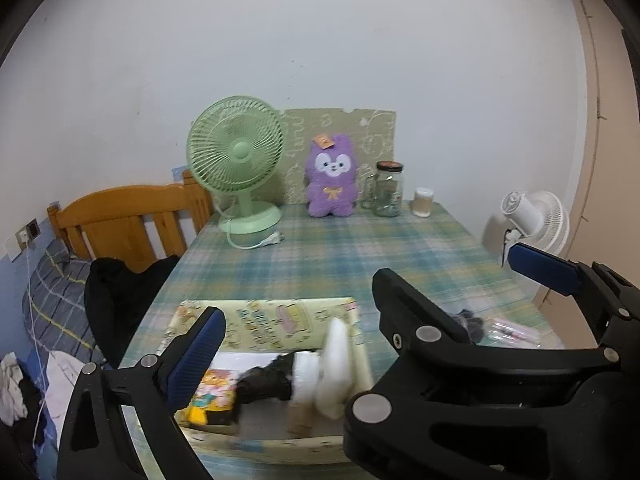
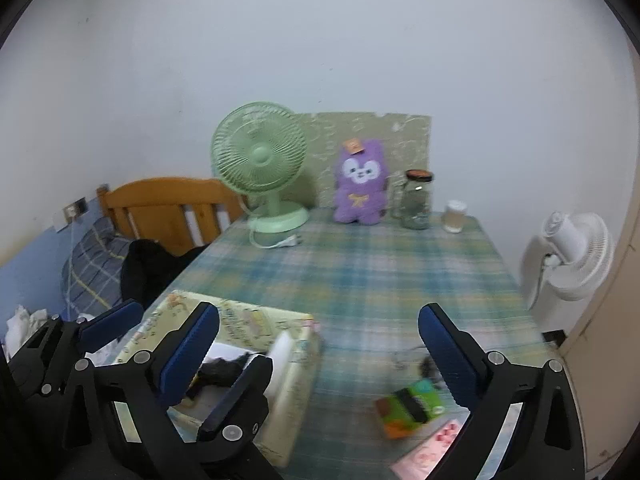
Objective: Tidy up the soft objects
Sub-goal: 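Lower the white wrapped bundle into the box and open the right tool, then move both open tools from the box toward the items left on the table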
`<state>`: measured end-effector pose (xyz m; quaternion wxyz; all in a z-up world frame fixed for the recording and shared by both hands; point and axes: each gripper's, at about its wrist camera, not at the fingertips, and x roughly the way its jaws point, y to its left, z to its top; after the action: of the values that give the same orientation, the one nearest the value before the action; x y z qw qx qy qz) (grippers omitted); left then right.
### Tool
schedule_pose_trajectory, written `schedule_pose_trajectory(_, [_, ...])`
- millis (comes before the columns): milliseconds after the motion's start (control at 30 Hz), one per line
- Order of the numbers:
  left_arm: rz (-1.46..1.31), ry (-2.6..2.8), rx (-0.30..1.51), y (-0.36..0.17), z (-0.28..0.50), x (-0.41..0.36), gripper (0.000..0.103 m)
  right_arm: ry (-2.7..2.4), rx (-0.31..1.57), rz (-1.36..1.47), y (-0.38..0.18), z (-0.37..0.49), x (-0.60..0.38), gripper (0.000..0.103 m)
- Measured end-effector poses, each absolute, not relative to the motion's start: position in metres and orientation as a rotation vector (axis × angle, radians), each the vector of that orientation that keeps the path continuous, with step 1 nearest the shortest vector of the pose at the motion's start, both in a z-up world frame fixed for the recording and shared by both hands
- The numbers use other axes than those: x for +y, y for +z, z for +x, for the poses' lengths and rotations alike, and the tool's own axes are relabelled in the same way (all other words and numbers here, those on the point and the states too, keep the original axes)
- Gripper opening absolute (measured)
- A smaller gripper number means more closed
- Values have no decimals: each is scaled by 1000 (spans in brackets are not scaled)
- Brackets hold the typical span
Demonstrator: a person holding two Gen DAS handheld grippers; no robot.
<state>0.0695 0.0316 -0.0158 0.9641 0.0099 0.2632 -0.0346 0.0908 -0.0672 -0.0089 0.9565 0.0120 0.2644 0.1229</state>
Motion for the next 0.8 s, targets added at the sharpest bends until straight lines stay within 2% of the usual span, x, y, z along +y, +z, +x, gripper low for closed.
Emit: schedule_pose_trajectory(800, [1, -117, 505, -15, 49, -63, 103, 115, 445, 30, -6, 57, -173, 103])
